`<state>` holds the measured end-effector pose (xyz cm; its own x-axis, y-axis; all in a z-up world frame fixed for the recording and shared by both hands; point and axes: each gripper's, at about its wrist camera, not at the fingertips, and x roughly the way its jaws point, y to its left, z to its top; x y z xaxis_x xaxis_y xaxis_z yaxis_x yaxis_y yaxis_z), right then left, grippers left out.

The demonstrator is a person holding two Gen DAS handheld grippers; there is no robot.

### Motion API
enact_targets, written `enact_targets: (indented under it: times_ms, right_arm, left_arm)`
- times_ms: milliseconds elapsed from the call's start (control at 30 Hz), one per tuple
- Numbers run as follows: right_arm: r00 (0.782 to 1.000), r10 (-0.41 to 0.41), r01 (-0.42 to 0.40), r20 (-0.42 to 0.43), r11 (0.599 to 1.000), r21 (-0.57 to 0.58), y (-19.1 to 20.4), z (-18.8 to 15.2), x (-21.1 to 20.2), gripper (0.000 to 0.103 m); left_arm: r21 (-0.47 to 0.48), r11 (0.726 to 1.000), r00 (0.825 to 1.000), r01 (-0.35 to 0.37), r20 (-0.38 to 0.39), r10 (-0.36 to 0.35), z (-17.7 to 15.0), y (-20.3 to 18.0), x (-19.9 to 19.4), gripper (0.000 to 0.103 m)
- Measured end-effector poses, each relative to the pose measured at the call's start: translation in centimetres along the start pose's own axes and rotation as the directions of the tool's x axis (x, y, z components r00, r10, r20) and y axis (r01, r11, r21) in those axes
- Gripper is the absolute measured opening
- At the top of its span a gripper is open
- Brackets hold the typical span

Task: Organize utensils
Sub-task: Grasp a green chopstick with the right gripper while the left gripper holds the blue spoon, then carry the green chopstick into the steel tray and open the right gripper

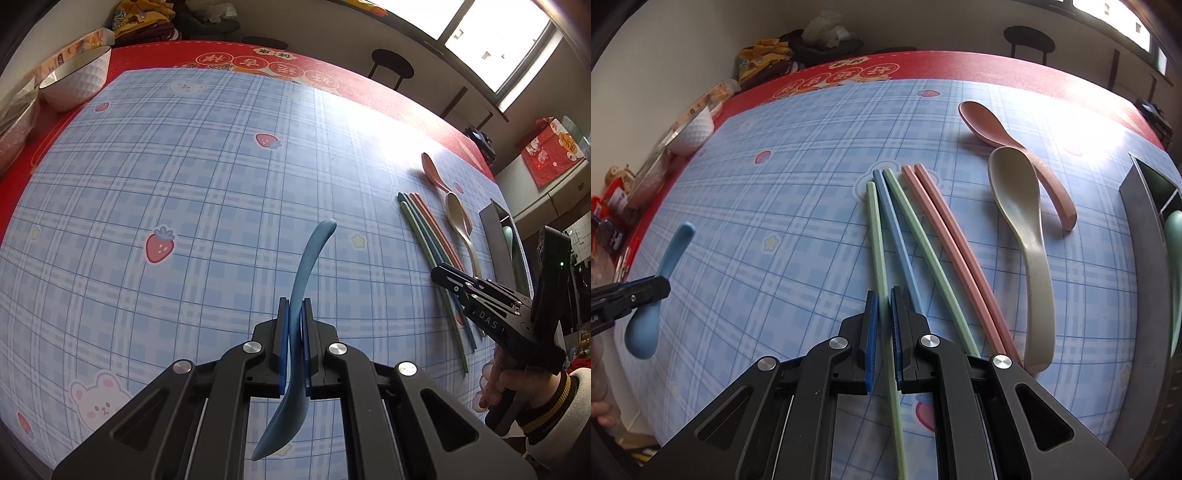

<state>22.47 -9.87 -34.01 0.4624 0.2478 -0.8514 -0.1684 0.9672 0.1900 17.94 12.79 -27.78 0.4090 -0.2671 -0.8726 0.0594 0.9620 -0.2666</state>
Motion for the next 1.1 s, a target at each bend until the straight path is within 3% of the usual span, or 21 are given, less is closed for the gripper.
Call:
enact_targets:
  times_ms: [367,500,800,967,1100]
  right_arm:
    - [1.000,-0.019,0.019,-0.016,1.000,0.019,0.1,-0.6,-0.7,0.006]
    - [1.000,0.014,-0.015,0.010,0.996,0.083,-0.4,-1.3,-1.6,0.006]
    - [0.985,0.045,-0.080,0.164,0.974,0.212,-3.8,-1.5,-7.4,0.006]
    - [0.968,-0.051,-0.027,0.247,0.953,0.303,-8.8,-1.5,-11.4,0.006]
    - [0.953,-0.207,0.124,0.219,0.932,0.342,-13.4,-1.4,-12.6,0.006]
  left_arm:
    - [0.006,1.000,1.000,-0.012,0.019,0.012,-0.1,-0.3,-1.0,0.006]
    - [0.026,1.000,0.999,-0.012,0.035,0.012,0.1,-0.9,-1.5,0.006]
    - [0.060,0.998,0.999,-0.014,0.043,0.012,0.7,-3.1,-1.7,0.006]
    - [0.094,0.995,0.999,-0.014,0.037,0.010,0.6,-4.9,-1.4,0.006]
    - [0.102,0.995,0.999,-0.020,0.038,0.017,0.4,-5.7,-1.4,0.006]
